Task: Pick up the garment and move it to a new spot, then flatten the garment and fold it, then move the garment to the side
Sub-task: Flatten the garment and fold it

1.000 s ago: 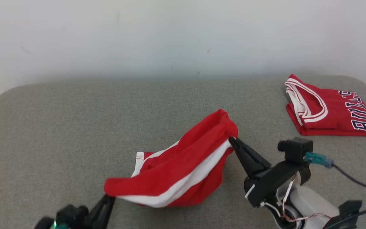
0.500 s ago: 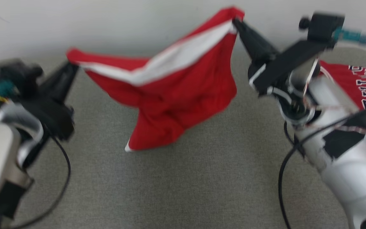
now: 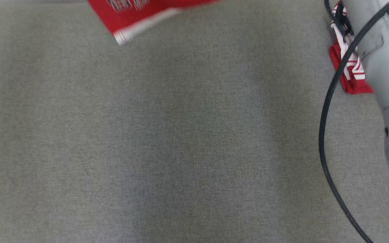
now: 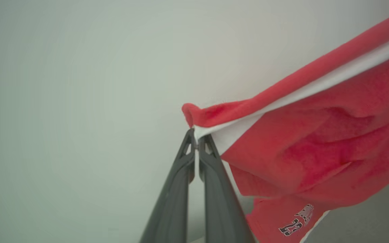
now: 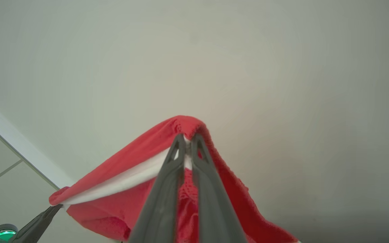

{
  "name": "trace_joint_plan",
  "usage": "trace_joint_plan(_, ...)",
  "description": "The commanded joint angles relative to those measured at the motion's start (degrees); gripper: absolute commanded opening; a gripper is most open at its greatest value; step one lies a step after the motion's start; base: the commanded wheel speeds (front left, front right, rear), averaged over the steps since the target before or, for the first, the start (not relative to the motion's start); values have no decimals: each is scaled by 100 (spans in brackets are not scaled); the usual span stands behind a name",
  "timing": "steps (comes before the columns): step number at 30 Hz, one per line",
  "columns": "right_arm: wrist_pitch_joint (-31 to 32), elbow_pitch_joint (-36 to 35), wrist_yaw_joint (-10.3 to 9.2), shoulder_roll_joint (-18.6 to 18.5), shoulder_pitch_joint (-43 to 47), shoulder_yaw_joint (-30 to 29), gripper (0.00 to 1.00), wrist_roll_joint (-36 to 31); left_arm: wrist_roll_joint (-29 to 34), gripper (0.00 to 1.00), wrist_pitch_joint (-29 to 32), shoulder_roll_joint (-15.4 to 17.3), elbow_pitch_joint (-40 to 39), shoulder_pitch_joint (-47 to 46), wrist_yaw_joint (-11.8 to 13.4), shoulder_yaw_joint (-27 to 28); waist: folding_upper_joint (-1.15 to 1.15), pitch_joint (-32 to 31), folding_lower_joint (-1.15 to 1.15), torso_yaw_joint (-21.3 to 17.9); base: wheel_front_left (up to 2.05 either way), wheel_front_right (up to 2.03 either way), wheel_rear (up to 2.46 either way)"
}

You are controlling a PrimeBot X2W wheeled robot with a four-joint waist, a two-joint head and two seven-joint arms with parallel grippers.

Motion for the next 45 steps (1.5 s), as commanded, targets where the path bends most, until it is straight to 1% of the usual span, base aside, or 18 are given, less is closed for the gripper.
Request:
trace_joint_plan(1, -105, 131, 0, 29, -271, -7, 0, -45, 63, 0, -42, 69, 143, -270, 10, -68, -2, 158, -2, -69, 0, 0, 0)
trace_joint_plan(3, -224, 361, 0, 57, -555, 11, 0, -120, 125, 0, -128, 60, 333, -611, 10, -175, -2, 221, -2, -80, 0, 0, 0)
trace_joint_plan(5, -362, 518, 0, 94, -779, -11, 0, -114, 106, 0, -244, -18, 495, -892, 10, -193, -2, 316, -2, -66, 0, 0, 0)
trace_joint_plan(9, -656, 466, 0, 81, -1103, 66, 0, -107, 78, 0, -543, -188, 857, -1238, 12, -152, -2, 591, -2, 20, 0, 0, 0)
trace_joint_plan(11, -700, 386, 0, 75, -1084, 154, 0, -58, 74, 0, -688, -273, 1000, -1256, 13, -184, -2, 720, -2, 68, 0, 0, 0)
trace_joint_plan(13, -715, 184, 0, -1, -931, 407, 0, -43, 41, 0, -953, -357, 1138, -1114, 61, -175, -2, 890, -2, 117, 0, 0, 0)
trace_joint_plan(16, -745, -94, 0, -77, -623, 699, 0, 44, 17, 0, -1217, -410, 1155, -784, 96, -209, -2, 914, -2, 128, 0, 0, 0)
trace_joint_plan(18, -798, -337, 0, -152, -365, 853, 0, 140, -61, 0, -1375, -432, 1127, -498, 125, -189, -2, 879, -2, 122, 0, 0, 0)
trace_joint_plan(19, -798, -337, 0, -152, -365, 853, 0, 140, -61, 0, -1375, -432, 1127, -498, 125, -189, -2, 879, -2, 122, 0, 0, 0)
trace_joint_plan(22, -880, -762, 1, -270, 212, 1141, 0, 338, -210, 0, -1618, -437, 1005, 92, 190, -156, -2, 685, -2, 67, 0, 0, 0)
trace_joint_plan(27, -1023, -1480, 1, -561, 1313, 1583, 0, 607, -508, 0, -1932, -424, 394, 1426, 468, -46, -2, 240, -2, 14, 0, 0, 0)
trace_joint_plan(30, -1169, -1898, 1, -784, 1997, 1773, 0, 759, -654, 0, -2038, -329, -155, 2273, 722, 3, -2, 8, -2, 13, 0, 0, 0)
trace_joint_plan(36, -1512, -2592, 0, -1236, 3336, 2152, 0, 706, -944, 0, -2211, -211, -1360, 3979, 1395, 153, -2, -349, -2, 47, 0, 0, 0)
trace_joint_plan(38, -1624, -2824, 0, -1404, 3731, 2205, 0, 654, -1020, 0, -2276, -228, -1734, 4499, 1599, 187, -2, -451, -2, 55, 0, 0, 0)
trace_joint_plan(40, -1678, -3061, 0, -1525, 4152, 2291, 0, 616, -1011, 0, -2347, -228, -2055, 4972, 1768, 175, -2, -533, -2, 57, 0, 0, 0)
trace_joint_plan(44, -1741, -3583, 0, -1778, 4914, 2356, 0, 686, -662, 0, -2445, -89, -2499, 5753, 2088, -91, -2, -693, -2, 43, 0, 0, 0)
trace_joint_plan(45, -1747, -3695, 0, -1862, 5082, 2391, 0, 640, -668, 0, -2464, -135, -2575, 5942, 2161, -115, -2, -736, -2, 41, 0, 0, 0)
